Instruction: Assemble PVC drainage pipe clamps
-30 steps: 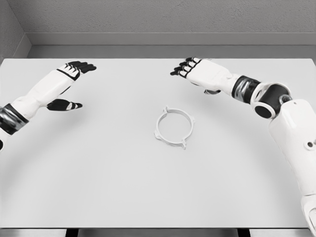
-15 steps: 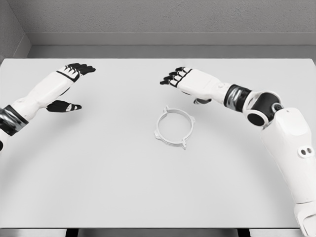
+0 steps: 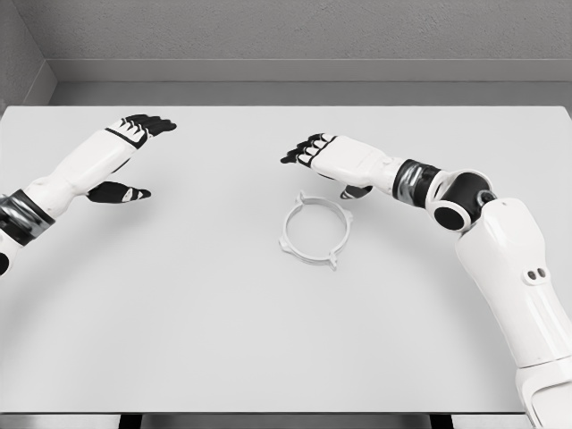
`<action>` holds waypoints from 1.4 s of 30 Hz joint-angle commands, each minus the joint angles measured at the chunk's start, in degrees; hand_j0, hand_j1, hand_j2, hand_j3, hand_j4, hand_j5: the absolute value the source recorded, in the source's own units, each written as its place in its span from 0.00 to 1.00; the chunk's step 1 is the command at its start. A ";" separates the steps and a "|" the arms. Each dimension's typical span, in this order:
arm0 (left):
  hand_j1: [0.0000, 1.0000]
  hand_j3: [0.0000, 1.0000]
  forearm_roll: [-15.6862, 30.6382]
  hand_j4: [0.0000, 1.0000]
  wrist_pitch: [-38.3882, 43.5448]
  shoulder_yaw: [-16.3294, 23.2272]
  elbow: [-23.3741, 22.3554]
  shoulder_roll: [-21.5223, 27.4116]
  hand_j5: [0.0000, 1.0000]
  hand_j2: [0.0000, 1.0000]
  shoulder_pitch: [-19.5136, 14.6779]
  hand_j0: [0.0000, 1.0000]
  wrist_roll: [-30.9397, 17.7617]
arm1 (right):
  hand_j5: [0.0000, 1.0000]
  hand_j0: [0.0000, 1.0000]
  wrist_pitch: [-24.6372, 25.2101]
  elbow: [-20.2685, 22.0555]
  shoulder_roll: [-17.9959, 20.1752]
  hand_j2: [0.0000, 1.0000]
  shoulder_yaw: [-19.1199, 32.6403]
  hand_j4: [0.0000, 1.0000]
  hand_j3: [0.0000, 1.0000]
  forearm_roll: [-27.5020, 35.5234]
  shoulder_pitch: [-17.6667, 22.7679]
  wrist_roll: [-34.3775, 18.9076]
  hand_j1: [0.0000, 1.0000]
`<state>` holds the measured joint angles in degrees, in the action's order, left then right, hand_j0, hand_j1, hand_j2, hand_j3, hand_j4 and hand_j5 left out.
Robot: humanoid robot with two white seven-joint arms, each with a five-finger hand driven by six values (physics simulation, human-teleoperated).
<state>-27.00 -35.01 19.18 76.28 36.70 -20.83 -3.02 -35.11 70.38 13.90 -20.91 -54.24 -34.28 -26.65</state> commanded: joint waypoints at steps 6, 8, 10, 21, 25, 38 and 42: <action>1.00 1.00 0.46 1.00 0.01 -0.11 0.01 0.04 1.00 1.00 0.09 1.00 0.04 | 1.00 1.00 0.11 -6.75 -2.47 1.00 0.61 1.00 1.00 0.01 -1.40 -0.07 1.00; 1.00 1.00 0.46 1.00 0.01 -0.11 0.01 0.04 1.00 1.00 0.09 1.00 0.04 | 1.00 1.00 0.11 -7.36 -2.74 1.00 0.70 1.00 1.00 -0.08 -1.76 0.02 1.00; 1.00 1.00 0.46 1.00 0.01 -0.11 0.01 0.04 1.00 1.00 0.00 1.00 0.04 | 1.00 1.00 0.11 -7.36 -2.74 1.00 0.61 1.00 1.00 -0.08 -1.76 0.02 1.00; 1.00 1.00 0.46 1.00 0.01 -0.11 0.01 0.04 1.00 1.00 0.00 1.00 0.04 | 1.00 1.00 0.11 -6.57 -2.91 1.00 0.35 1.00 1.00 -0.08 -1.76 -0.07 1.00; 1.00 1.00 0.46 1.00 0.01 -0.11 0.01 0.04 1.00 1.00 0.00 1.00 0.04 | 1.00 1.00 0.11 -6.49 -2.91 1.00 0.08 1.00 1.00 0.01 -1.67 -0.07 1.00; 1.00 1.00 0.46 1.00 0.01 -0.20 0.01 0.04 1.00 1.00 0.09 1.00 0.04 | 1.00 1.00 0.11 -4.90 -3.00 1.00 -0.09 1.00 1.00 0.10 -1.49 -0.07 1.00; 1.00 1.00 0.46 1.00 0.01 -0.28 0.01 0.04 1.00 1.00 0.09 1.00 0.04 | 1.00 1.00 0.11 -4.90 -3.00 1.00 -0.09 1.00 1.00 0.10 -1.41 -0.07 1.00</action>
<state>-26.92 -35.01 18.98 76.28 36.67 -20.74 -3.02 -35.11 65.43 10.89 -21.03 -54.43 -35.68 -26.74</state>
